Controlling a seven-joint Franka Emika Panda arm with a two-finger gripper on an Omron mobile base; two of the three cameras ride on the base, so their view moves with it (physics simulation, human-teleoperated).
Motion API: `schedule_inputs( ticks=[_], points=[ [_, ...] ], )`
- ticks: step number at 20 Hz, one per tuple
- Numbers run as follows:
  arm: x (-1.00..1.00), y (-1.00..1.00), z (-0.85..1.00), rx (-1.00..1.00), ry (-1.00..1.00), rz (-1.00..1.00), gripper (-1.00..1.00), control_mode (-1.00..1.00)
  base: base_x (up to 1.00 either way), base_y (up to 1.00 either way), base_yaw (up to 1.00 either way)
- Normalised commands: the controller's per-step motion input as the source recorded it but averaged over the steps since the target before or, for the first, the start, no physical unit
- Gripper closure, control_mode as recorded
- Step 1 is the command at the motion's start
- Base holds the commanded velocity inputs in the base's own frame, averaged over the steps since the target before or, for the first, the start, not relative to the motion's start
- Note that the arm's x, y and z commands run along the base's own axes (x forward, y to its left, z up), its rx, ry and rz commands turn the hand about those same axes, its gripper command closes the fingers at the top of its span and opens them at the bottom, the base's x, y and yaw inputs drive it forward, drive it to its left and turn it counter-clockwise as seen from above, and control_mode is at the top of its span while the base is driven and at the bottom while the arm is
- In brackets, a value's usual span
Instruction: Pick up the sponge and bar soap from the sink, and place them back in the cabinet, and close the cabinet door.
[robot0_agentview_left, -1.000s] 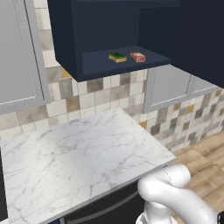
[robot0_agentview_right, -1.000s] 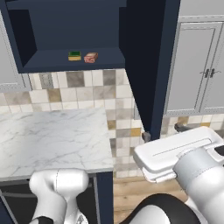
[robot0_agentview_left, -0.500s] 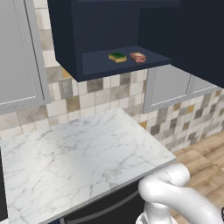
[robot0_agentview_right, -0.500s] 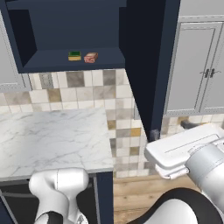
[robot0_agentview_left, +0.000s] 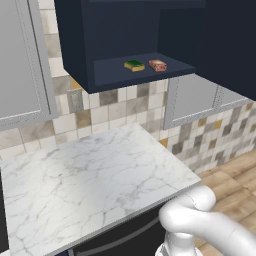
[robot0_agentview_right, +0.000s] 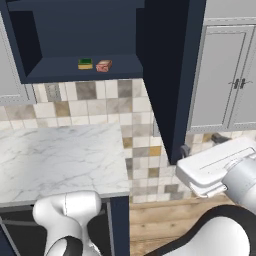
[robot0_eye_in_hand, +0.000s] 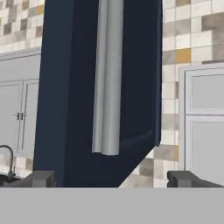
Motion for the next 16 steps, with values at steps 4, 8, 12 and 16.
schedule_inputs(
  ticks=[4,8,12,16],
  points=[
    [0.22,-0.11,-0.08,0.00,0.00,0.04,-1.00,-1.00,0.00,0.00,0.00],
    [0.17,-0.09,-0.06,0.00,0.00,0.04,-1.00,-1.00,0.00,0.00,0.00],
    [0.11,0.00,-0.11,0.00,0.00,0.01,-1.00,-1.00,0.00,0.00,0.00],
    [0.00,0.42,-0.18,0.00,0.00,0.03,-1.00,-1.00,0.00,0.00,0.00]
  ],
)
